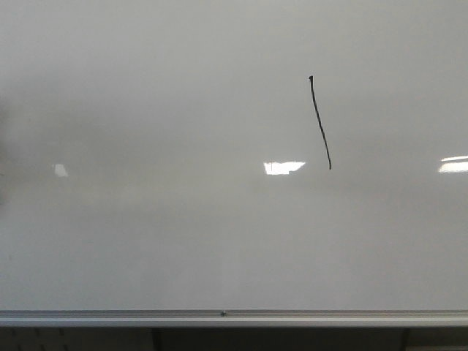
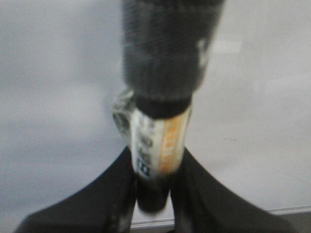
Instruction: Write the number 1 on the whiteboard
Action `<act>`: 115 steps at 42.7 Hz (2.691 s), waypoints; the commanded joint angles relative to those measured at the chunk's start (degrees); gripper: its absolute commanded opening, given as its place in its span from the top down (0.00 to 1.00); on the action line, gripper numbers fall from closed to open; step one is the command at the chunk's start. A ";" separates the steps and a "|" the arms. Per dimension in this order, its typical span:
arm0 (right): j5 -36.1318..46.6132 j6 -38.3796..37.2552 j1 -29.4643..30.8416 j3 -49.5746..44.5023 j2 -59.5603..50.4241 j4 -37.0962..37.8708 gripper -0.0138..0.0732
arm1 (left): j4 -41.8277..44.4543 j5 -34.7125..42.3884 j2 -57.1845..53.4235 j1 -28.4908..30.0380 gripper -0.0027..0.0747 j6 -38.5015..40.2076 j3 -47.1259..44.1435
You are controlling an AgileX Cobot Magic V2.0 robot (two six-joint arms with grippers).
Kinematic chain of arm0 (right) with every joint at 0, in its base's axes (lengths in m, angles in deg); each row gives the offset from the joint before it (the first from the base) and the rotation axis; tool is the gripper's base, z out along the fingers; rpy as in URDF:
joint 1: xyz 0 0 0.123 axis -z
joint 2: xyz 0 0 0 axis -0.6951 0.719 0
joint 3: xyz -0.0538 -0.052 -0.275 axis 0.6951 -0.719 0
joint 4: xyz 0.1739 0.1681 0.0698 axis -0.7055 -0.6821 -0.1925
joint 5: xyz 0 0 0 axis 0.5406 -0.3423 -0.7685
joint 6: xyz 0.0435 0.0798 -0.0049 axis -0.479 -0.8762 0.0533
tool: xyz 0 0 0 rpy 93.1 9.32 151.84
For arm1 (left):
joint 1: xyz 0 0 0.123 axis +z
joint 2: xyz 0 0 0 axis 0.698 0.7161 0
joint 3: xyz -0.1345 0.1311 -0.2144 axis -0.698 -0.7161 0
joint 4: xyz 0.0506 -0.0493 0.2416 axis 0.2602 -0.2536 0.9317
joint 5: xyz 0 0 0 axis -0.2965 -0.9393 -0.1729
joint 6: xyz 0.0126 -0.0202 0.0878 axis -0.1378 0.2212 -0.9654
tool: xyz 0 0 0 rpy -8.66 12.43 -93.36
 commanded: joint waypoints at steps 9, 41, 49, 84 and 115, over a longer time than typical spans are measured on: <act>2.91 -0.08 0.35 1.42 0.33 -2.31 0.91 | 3.19 4.62 -2.25 -0.35 0.36 0.39 2.12; 13.00 -0.08 0.35 1.42 0.33 -2.31 0.91 | 17.10 -4.15 -44.32 -3.69 0.99 12.27 -13.36; 11.87 -0.08 0.35 1.42 0.33 -2.31 0.91 | 14.18 -3.18 -59.35 -5.53 0.99 12.27 -21.62; 2.95 -0.08 0.35 1.42 0.33 -2.31 0.91 | 11.67 -1.56 -91.77 -5.53 0.99 12.27 -30.30; 1.27 -0.08 0.35 1.42 0.33 -2.31 0.91 | 35.78 12.03 -98.35 -14.41 0.99 40.55 -42.36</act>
